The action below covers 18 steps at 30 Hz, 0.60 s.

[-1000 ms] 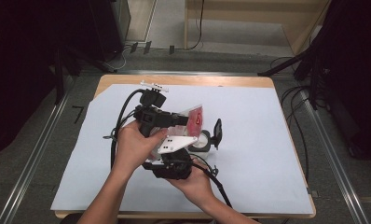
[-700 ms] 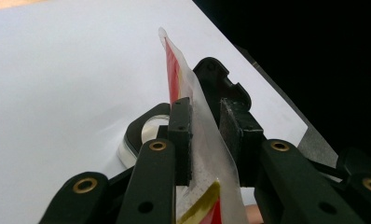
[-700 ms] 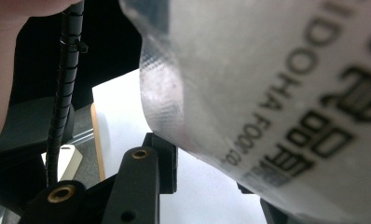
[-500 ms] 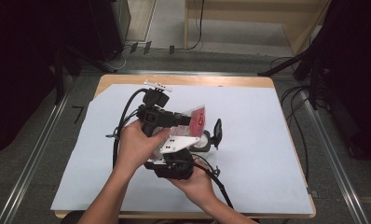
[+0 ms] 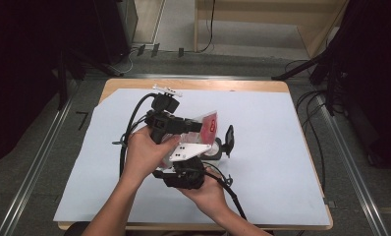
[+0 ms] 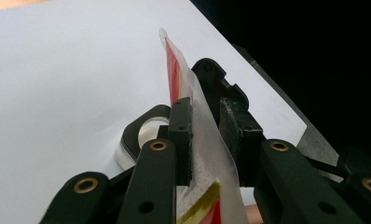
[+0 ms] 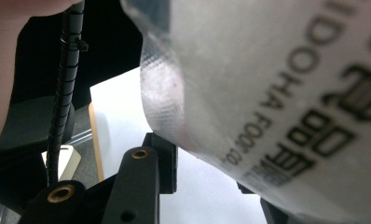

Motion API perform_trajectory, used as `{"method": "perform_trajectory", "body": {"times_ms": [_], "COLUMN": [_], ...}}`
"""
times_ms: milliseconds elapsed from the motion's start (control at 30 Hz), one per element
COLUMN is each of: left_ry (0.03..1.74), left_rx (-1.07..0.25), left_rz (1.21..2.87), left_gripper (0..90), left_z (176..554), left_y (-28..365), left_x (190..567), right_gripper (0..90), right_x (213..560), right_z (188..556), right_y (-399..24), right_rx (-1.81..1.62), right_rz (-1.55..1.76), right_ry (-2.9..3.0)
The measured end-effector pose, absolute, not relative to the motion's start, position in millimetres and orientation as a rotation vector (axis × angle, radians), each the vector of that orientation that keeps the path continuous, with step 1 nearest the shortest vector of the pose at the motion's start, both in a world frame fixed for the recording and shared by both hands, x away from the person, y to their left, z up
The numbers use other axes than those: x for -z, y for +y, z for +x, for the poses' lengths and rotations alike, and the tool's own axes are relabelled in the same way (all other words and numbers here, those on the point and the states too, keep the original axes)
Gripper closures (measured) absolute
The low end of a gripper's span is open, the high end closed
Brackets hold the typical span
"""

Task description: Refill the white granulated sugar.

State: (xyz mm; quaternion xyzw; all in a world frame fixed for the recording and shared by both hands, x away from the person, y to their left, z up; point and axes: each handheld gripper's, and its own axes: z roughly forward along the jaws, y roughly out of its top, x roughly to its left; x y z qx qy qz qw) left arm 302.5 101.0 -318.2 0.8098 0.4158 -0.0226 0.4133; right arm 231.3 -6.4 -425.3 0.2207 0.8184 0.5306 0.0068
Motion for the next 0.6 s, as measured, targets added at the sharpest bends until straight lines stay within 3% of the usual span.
{"method": "perform_trajectory", "body": {"times_ms": [600], "left_ry": [1.051], "left_rx": [0.125], "left_rz": [2.086], "left_gripper": [75.2], "left_z": [298], "left_y": [113], "left_x": [322], "right_gripper": [59.3], "right_x": [436], "right_z": [224], "right_y": [1], "right_rx": [-1.671], "right_rz": [0.657], "right_ry": [2.551]}}
